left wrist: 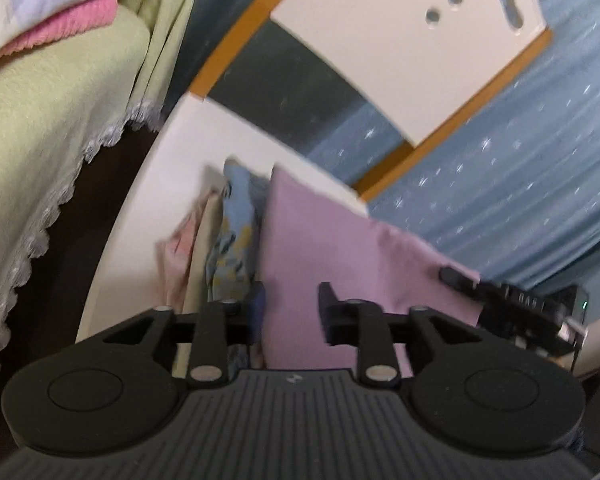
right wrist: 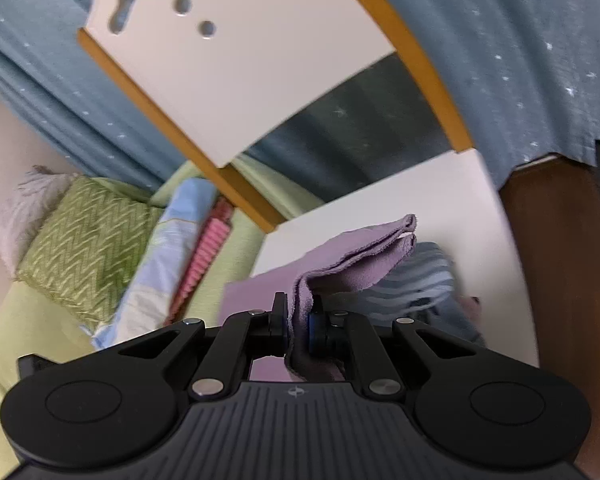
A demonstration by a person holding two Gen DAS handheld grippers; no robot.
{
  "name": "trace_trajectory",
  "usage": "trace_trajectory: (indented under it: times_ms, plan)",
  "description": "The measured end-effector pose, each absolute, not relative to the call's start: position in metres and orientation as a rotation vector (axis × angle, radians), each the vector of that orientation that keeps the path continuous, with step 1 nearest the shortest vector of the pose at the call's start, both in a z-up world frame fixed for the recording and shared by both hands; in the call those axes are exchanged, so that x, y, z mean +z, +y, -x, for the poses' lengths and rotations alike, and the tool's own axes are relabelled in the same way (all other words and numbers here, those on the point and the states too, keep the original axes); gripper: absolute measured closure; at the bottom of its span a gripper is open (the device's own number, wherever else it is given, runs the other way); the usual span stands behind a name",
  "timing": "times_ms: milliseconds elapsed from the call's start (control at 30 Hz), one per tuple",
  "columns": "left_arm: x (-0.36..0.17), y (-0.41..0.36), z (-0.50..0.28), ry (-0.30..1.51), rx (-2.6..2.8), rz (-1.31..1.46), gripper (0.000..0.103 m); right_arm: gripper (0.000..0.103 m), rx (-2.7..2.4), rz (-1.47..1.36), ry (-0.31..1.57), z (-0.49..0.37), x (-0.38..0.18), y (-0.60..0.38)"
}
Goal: Fold clothes
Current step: 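Carry the folded top with both grippers over the clothes stack on the chair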
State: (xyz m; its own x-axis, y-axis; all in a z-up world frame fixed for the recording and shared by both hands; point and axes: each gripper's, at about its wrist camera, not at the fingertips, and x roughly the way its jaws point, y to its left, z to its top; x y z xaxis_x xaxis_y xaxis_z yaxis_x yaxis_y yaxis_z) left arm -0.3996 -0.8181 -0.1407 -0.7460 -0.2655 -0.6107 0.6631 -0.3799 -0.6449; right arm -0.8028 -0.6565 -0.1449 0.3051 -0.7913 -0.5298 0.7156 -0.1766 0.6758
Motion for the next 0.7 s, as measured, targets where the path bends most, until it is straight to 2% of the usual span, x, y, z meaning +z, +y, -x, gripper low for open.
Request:
trace_trajectory:
  times_ms: [267,367,500,600,667,700]
  plan:
    - [-0.170,-0.840,0.399,1.510,-2.035,-0.518,0.079,0.090,-1.342,-1.165,-0.107,0.810,-0.159,-0.653]
    - [-0.177,-0.847,0.397,1.533,-2.024,-0.512,0.079,0.090,-1.346,-1.177,-0.119,0.815,-0.164,-0.653]
    - [-0.183,-0.853,0.397,1.587,-2.046,-0.495,0.071,0.088,-1.349,-1.189,-0.126,0.820,-0.169,-0.654]
    - [-0.186,-0.857,0.404,1.587,-2.070,-0.515,0.071,0.088,-1.350,-1.200,-0.133,0.822,-0.174,-0.654]
    - [-0.185,-0.858,0.407,1.585,-2.086,-0.520,0.075,0.088,-1.351,-1.204,-0.137,0.823,-0.177,-0.653]
    - [-0.184,-0.858,0.409,1.577,-2.097,-0.526,0.087,0.088,-1.350,-1.205,-0.140,0.823,-0.177,-0.653]
